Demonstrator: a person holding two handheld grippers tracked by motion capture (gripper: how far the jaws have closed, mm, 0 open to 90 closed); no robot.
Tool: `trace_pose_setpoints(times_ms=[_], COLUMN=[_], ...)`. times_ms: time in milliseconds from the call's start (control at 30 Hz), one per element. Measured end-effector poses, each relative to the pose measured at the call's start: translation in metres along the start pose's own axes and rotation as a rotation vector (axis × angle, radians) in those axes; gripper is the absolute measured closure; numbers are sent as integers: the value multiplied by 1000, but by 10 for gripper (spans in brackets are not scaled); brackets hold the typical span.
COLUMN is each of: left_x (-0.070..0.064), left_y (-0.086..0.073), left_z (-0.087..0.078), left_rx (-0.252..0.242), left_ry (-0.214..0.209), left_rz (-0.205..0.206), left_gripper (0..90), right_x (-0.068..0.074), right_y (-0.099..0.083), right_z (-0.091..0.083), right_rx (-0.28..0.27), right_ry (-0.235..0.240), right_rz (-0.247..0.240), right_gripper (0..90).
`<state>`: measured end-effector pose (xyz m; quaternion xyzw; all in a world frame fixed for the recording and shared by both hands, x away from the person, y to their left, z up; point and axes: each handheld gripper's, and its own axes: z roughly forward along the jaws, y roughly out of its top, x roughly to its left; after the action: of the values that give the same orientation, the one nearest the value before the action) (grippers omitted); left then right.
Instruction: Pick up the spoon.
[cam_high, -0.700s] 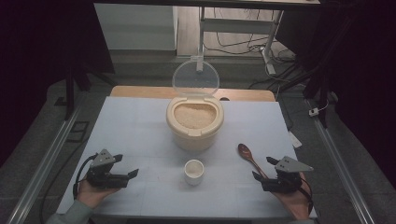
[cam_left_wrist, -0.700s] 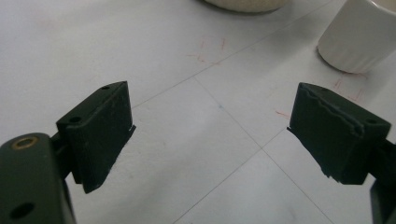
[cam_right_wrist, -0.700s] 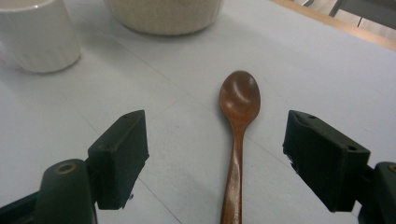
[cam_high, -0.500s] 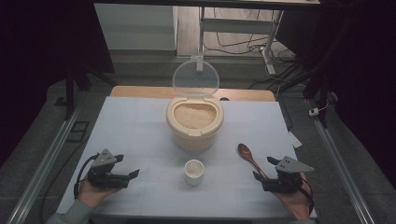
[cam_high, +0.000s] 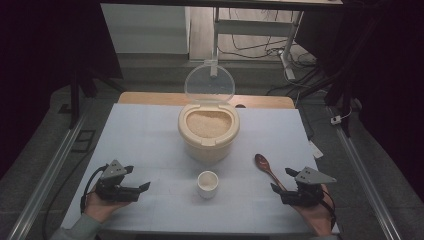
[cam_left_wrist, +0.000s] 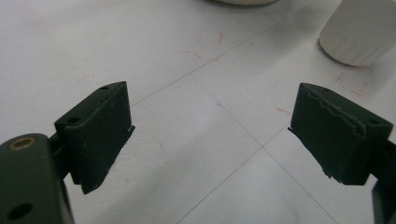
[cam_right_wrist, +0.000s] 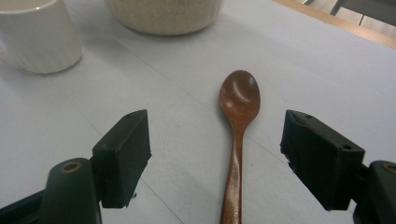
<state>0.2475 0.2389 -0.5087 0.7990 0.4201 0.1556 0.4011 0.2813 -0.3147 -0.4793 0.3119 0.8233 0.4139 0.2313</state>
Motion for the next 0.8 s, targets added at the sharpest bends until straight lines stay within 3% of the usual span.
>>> trace_pose_setpoints(times_ms=[400,533,567,700,800], left_x=[-2,-3,-3,-4,-4], left_y=[1,1,1,1,1], left_z=[1,2,2,4,5], left_rx=[3,7,9,24,28], left_ry=[1,-4,-6,-14,-16], left_rz=[8,15,15,19,21], left_gripper=[124,123,122,118,118], right_x=[-2,-3,-4,-6,-8], right_y=[23,37,45,57,68], right_z=[-2,0,1,2,8], right_rx=[70,124,158,194,281], right_ry=[-17,-8,-9,-6,9], right_rz=[-14,4,9,32,58], right_gripper=[259,266,271,280,287])
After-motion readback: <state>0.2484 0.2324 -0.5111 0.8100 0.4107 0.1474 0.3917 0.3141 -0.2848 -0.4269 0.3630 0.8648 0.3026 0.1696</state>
